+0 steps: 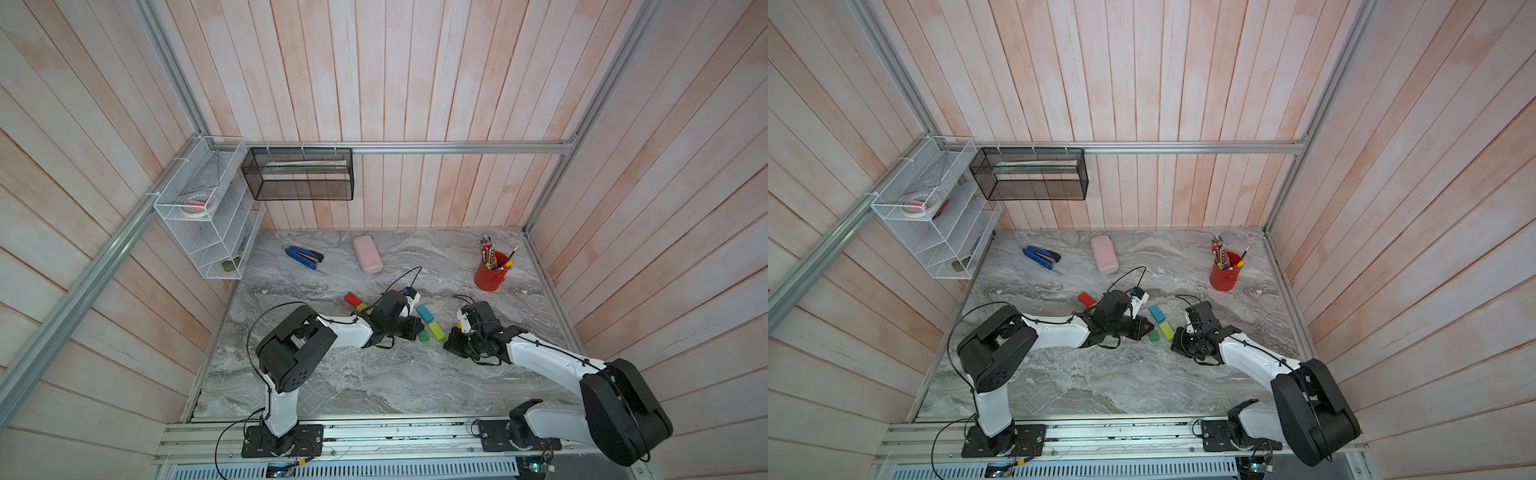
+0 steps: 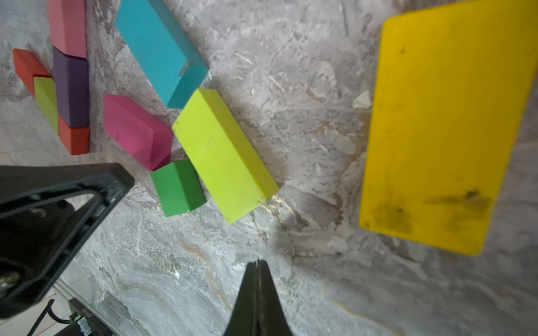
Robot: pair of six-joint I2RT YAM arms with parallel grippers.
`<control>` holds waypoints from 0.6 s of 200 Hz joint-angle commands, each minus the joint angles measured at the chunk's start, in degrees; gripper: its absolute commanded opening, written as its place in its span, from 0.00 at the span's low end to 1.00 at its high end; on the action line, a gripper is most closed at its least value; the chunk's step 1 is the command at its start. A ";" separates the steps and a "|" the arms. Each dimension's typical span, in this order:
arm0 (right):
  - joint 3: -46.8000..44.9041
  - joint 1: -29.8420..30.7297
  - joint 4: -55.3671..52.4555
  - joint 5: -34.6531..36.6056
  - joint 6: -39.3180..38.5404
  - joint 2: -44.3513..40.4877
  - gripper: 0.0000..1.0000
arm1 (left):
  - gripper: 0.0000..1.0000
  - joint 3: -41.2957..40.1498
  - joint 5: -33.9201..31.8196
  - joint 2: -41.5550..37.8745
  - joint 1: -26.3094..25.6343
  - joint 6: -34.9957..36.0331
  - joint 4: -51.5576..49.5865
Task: Assemble the letter v with building blocks
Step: Assemble the building block at the center of the board.
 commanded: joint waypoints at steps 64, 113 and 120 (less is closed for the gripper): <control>-0.94 -3.70 4.83 -2.40 -0.03 2.76 0.00 | 0.00 6.86 -4.23 4.92 -1.00 0.85 -8.91; -0.82 -3.98 6.41 -3.18 0.10 4.07 0.00 | 0.00 10.51 -4.46 7.56 -1.74 2.16 -13.14; -0.82 -3.96 6.51 -3.34 0.11 4.16 0.00 | 0.00 10.68 -4.45 7.68 -1.88 2.32 -13.29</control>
